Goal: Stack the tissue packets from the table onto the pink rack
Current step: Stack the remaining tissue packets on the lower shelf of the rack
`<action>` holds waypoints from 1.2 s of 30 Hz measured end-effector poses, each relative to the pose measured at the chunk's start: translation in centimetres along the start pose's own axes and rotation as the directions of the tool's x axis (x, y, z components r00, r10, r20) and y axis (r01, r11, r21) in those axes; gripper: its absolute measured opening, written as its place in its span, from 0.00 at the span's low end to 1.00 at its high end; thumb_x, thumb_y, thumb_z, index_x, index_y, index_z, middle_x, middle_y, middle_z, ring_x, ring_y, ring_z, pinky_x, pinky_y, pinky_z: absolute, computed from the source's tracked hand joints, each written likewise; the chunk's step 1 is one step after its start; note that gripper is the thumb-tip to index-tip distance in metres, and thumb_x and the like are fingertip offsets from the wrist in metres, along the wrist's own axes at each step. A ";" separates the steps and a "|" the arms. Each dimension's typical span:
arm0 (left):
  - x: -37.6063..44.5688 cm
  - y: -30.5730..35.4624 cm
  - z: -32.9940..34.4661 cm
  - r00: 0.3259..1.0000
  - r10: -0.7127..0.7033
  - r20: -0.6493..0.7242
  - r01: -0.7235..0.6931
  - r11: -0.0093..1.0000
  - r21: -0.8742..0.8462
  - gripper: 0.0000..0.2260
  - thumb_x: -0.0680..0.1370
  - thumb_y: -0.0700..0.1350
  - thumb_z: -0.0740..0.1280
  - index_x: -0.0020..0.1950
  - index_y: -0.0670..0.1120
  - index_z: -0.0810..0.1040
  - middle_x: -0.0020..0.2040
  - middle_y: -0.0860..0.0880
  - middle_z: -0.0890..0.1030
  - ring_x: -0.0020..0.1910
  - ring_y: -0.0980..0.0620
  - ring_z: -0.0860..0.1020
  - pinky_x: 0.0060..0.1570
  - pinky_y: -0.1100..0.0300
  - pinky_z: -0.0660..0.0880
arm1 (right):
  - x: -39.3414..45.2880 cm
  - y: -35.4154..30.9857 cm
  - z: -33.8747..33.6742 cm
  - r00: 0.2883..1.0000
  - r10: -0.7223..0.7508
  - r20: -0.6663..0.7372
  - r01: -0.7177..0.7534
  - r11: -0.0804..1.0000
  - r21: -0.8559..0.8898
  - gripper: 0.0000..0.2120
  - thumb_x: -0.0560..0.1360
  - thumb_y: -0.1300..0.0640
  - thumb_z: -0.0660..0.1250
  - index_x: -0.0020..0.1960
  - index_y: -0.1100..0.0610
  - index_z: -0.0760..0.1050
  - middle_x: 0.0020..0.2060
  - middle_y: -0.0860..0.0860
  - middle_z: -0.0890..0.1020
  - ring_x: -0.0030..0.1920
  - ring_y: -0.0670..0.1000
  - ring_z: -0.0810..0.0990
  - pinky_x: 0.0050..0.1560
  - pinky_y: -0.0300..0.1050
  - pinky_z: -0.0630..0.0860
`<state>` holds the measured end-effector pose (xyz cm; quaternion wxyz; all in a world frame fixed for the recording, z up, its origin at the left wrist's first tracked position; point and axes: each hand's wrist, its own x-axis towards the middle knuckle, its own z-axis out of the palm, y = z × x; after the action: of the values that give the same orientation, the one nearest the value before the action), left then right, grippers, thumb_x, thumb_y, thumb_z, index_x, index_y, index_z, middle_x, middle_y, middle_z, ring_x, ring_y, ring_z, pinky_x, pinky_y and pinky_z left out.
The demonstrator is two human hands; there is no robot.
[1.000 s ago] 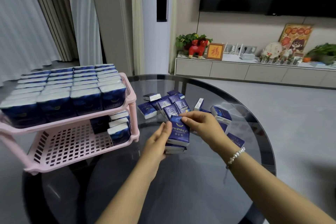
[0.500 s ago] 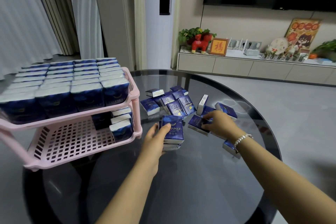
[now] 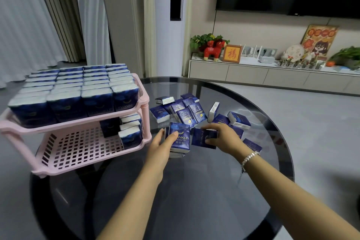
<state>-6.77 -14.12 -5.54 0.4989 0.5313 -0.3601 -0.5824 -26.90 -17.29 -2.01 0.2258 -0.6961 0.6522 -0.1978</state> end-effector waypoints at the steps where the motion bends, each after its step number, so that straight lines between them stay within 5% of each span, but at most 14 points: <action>1: -0.2 0.2 -0.1 1.000 0.013 0.005 -0.013 1.000 0.010 0.39 0.58 0.67 0.73 0.66 0.58 0.72 0.67 0.50 0.76 0.65 0.47 0.75 0.65 0.43 0.70 | -0.6 -0.1 -0.1 1.000 -0.016 -0.008 0.016 0.998 0.053 0.21 0.73 0.59 0.70 0.64 0.46 0.73 0.62 0.50 0.75 0.59 0.53 0.75 0.54 0.44 0.74; 5: -1.1 0.5 -0.9 0.999 0.044 -0.001 -0.044 0.999 0.024 0.39 0.58 0.66 0.73 0.68 0.55 0.72 0.67 0.50 0.75 0.65 0.47 0.75 0.66 0.43 0.70 | -2.9 -0.8 -1.0 0.997 0.037 -0.071 -0.014 0.952 0.307 0.26 0.70 0.57 0.73 0.65 0.50 0.68 0.57 0.49 0.74 0.52 0.49 0.76 0.48 0.41 0.77; 8: -2.0 0.6 -1.7 0.998 0.066 0.004 -0.066 0.996 0.066 0.40 0.57 0.68 0.73 0.67 0.57 0.72 0.68 0.51 0.74 0.65 0.47 0.74 0.67 0.43 0.69 | -4.4 -1.3 -1.9 0.991 0.080 -0.103 -0.016 0.859 0.513 0.25 0.65 0.57 0.77 0.55 0.53 0.68 0.55 0.53 0.77 0.50 0.51 0.78 0.48 0.46 0.79; 14: -4.3 1.1 -3.7 0.997 0.076 0.006 -0.076 0.995 0.070 0.41 0.57 0.63 0.72 0.69 0.56 0.71 0.66 0.54 0.76 0.64 0.52 0.75 0.68 0.47 0.67 | -7.2 -3.5 -2.1 0.994 -0.105 -0.033 0.100 0.734 0.672 0.15 0.67 0.60 0.76 0.52 0.56 0.77 0.48 0.53 0.84 0.49 0.52 0.83 0.54 0.47 0.78; 19: -6.3 1.2 -5.1 0.990 0.075 0.118 -0.082 0.995 0.053 0.42 0.60 0.60 0.75 0.73 0.57 0.66 0.70 0.56 0.71 0.69 0.53 0.70 0.71 0.47 0.63 | -8.7 -6.2 0.2 0.970 -0.244 -0.001 0.174 0.691 0.702 0.12 0.74 0.62 0.69 0.55 0.52 0.79 0.49 0.49 0.84 0.48 0.43 0.82 0.52 0.38 0.78; 23: -7.9 1.2 -5.9 0.976 0.105 0.193 -0.103 0.995 -0.021 0.29 0.76 0.46 0.68 0.75 0.53 0.63 0.72 0.54 0.69 0.70 0.53 0.69 0.73 0.49 0.61 | -9.3 -8.2 2.3 0.951 -0.306 -0.037 0.257 0.722 0.643 0.10 0.76 0.60 0.66 0.55 0.50 0.78 0.49 0.47 0.83 0.48 0.41 0.81 0.50 0.36 0.78; 26: -9.1 1.6 -6.2 0.969 0.115 0.220 -0.100 0.992 -0.077 0.22 0.79 0.45 0.62 0.72 0.57 0.64 0.68 0.54 0.74 0.66 0.53 0.73 0.70 0.50 0.65 | -9.5 -9.6 3.6 0.945 -0.310 -0.106 0.310 0.738 0.599 0.10 0.76 0.60 0.66 0.55 0.50 0.78 0.46 0.44 0.83 0.44 0.35 0.80 0.45 0.30 0.75; 28: -9.4 1.6 -6.6 0.962 0.113 0.248 -0.098 0.993 -0.071 0.21 0.78 0.54 0.64 0.70 0.59 0.66 0.66 0.54 0.75 0.65 0.53 0.74 0.67 0.49 0.68 | -9.5 -10.2 3.9 0.940 -0.313 -0.135 0.333 0.756 0.564 0.09 0.76 0.59 0.67 0.55 0.50 0.79 0.45 0.44 0.83 0.43 0.35 0.80 0.44 0.29 0.75; 31: -9.3 1.3 -7.3 0.938 0.102 0.332 -0.100 0.995 -0.023 0.41 0.63 0.68 0.72 0.73 0.58 0.65 0.68 0.54 0.75 0.65 0.53 0.75 0.66 0.46 0.70 | -9.4 -10.4 4.1 0.937 -0.314 -0.153 0.349 0.810 0.472 0.10 0.74 0.55 0.69 0.55 0.50 0.80 0.47 0.45 0.84 0.46 0.43 0.82 0.47 0.36 0.78; 34: -9.3 0.9 -6.9 0.956 0.108 0.272 -0.108 0.994 -0.017 0.40 0.62 0.56 0.77 0.72 0.58 0.66 0.64 0.53 0.78 0.61 0.52 0.78 0.64 0.48 0.72 | -9.2 -10.1 4.1 0.922 -0.337 -0.189 0.386 0.821 0.420 0.12 0.73 0.53 0.70 0.56 0.48 0.80 0.50 0.46 0.82 0.50 0.44 0.80 0.52 0.39 0.76; 36: -9.1 0.7 -6.7 0.964 0.111 0.241 -0.100 0.993 -0.056 0.35 0.66 0.48 0.74 0.72 0.56 0.66 0.62 0.50 0.80 0.58 0.51 0.79 0.60 0.52 0.74 | -8.9 -9.5 4.1 0.952 -0.289 -0.101 0.296 0.782 0.548 0.18 0.71 0.50 0.71 0.61 0.47 0.77 0.54 0.47 0.81 0.53 0.44 0.79 0.57 0.41 0.75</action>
<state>-0.63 -4.77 -3.69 0.4928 0.4248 -0.4335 -0.6235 -17.43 -7.70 0.19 0.3817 -0.6912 0.4515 -0.4156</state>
